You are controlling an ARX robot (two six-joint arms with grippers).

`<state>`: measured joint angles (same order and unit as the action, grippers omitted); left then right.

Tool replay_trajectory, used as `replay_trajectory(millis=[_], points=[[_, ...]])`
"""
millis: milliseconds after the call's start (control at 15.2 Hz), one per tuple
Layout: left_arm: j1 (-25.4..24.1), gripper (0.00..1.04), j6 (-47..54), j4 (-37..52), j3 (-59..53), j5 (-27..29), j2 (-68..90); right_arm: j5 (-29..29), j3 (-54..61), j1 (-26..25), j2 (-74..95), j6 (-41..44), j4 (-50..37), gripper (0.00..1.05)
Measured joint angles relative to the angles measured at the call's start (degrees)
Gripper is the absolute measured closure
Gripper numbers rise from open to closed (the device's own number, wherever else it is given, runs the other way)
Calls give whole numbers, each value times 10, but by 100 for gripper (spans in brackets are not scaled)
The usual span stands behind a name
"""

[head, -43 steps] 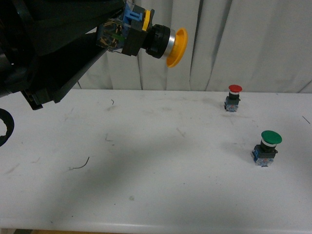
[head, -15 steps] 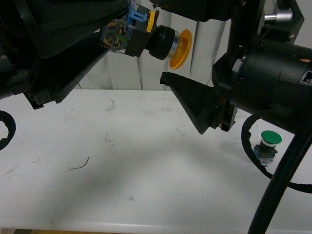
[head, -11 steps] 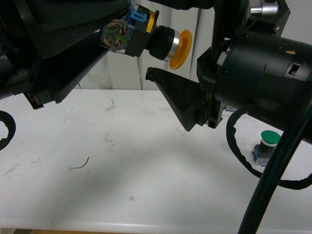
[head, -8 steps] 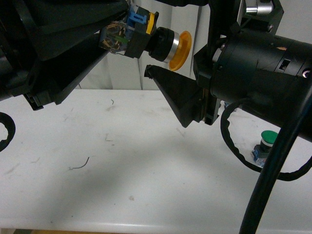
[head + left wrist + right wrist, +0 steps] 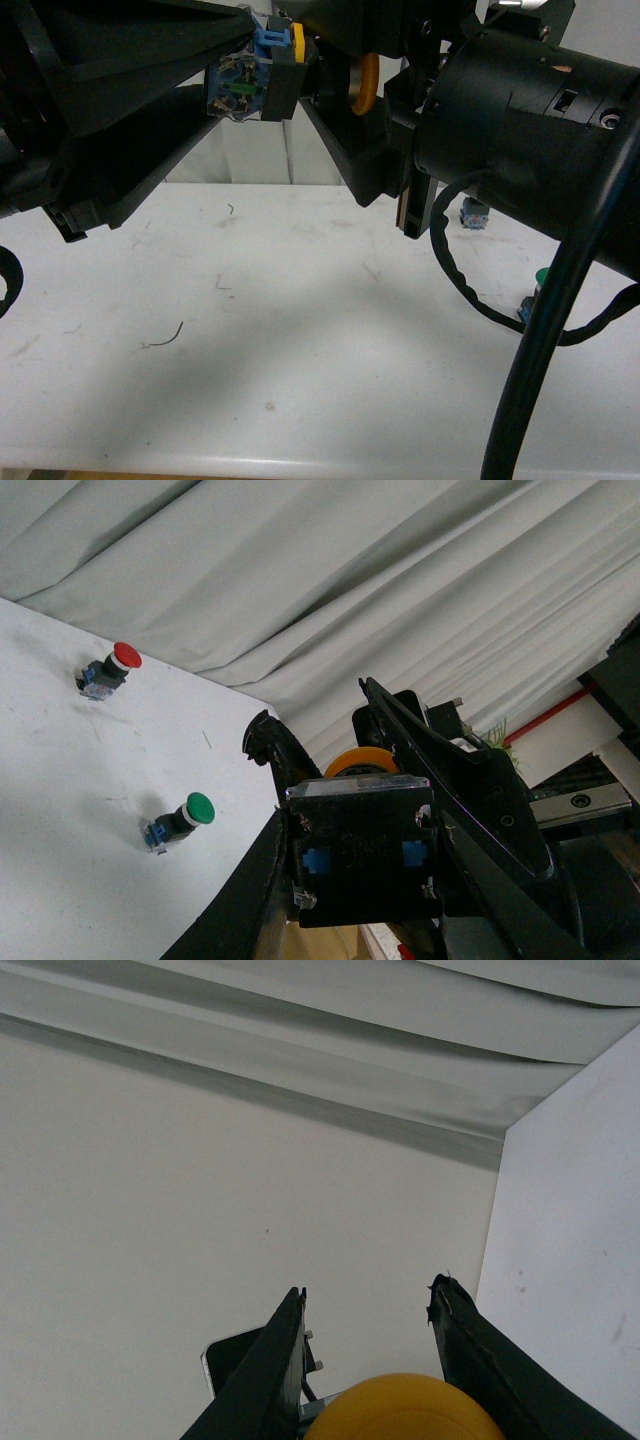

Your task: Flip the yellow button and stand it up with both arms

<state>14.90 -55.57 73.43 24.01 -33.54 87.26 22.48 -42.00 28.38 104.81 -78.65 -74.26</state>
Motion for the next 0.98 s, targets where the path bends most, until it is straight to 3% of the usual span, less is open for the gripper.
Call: replay_trajectory(millis=[328, 393, 525, 721, 984], points=[[-1, 71, -2, -1, 0, -1, 0, 1, 0, -4, 0, -2, 0, 72], [-1, 65, -4, -1, 0, -2, 0, 4, 0, -7, 0, -1, 0, 72], [-3, 33, 5, 0, 0, -5, -2, 6, 0, -7, 3, 17, 6, 72], [-27, 5, 5, 2, -5, -5, -18, 5, 0, -11, 9, 20, 9, 72], [-83, 7, 21, -3, -38, -12, -84, 5, 0, -34, 9, 22, 8, 72]])
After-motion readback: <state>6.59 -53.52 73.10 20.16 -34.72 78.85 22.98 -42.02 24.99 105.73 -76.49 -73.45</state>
